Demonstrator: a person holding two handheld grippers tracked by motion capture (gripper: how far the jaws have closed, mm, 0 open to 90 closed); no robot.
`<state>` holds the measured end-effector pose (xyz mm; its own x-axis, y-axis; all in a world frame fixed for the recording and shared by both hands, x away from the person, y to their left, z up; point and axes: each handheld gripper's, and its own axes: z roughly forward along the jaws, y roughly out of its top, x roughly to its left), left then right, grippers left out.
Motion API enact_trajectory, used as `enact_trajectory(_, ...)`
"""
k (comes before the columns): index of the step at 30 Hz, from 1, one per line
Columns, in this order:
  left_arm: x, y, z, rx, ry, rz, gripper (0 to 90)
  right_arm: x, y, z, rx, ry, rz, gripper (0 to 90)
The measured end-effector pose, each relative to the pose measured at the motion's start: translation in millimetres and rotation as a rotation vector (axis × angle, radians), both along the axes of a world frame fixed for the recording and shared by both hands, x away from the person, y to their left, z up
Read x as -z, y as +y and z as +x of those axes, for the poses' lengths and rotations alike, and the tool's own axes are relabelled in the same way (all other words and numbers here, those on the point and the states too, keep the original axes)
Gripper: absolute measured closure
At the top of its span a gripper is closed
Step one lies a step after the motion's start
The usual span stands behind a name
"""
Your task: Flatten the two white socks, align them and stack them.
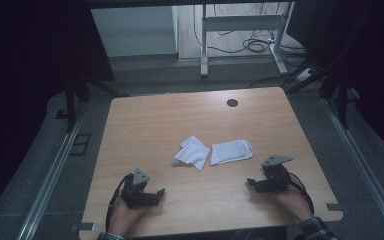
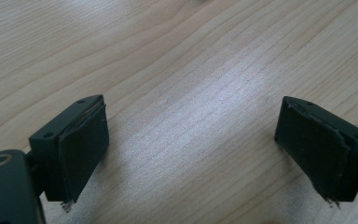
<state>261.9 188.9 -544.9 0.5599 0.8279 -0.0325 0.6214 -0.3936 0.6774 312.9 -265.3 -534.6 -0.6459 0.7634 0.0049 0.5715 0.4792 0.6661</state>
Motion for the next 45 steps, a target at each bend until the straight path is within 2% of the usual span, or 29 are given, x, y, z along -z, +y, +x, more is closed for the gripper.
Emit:
enact_trajectory(4,0.0,-0.1,0.2,0.0,0.0,0.0,9.8,-1.3,0.8,0.7,0.013,0.008,-0.002,18.5)
enact_trajectory(10,0.0,-0.3,0.4,0.0,0.0,0.0,9.8,-3.8,0.3,2.3,0.027,0.039,0.041,17.2)
enact_trajectory(14,0.0,-0.3,0.4,0.0,0.0,-0.001,9.8,-7.2,2.8,2.3,0.026,0.023,0.04,15.0)
enact_trajectory(18,0.0,-0.3,0.4,0.0,0.0,0.0,9.8,-7.7,5.2,3.3,0.028,0.02,0.015,14.2)
enact_trajectory(21,0.0,-0.3,0.4,0.0,0.0,0.0,9.8,-8.8,6.1,4.2,0.03,0.016,-0.009,20.4)
enact_trajectory(28,0.0,-0.3,0.4,0.0,0.0,0.0,9.8,-14.1,5.1,8.2,0.035,0.0,0.02,28.9)
enact_trajectory(32,0.0,-0.3,0.4,0.0,0.0,0.0,9.8,-16.8,7.2,11.0,0.032,0.007,0.028,33.8)
enact_trajectory(38,0.1,-0.4,0.4,0.0,0.0,-0.001,9.8,-20.6,13.5,12.8,0.01,0.004,0.031,37.8)
enact_trajectory(41,0.0,-0.3,0.4,0.0,0.0,0.0,9.8,-23.4,19.3,16.6,0.009,-0.008,0.008,39.0)
enact_trajectory(45,0.0,-0.3,0.4,0.0,0.0,0.0,9.8,-25.1,21.7,20.8,0.007,0.008,-0.002,39.0)
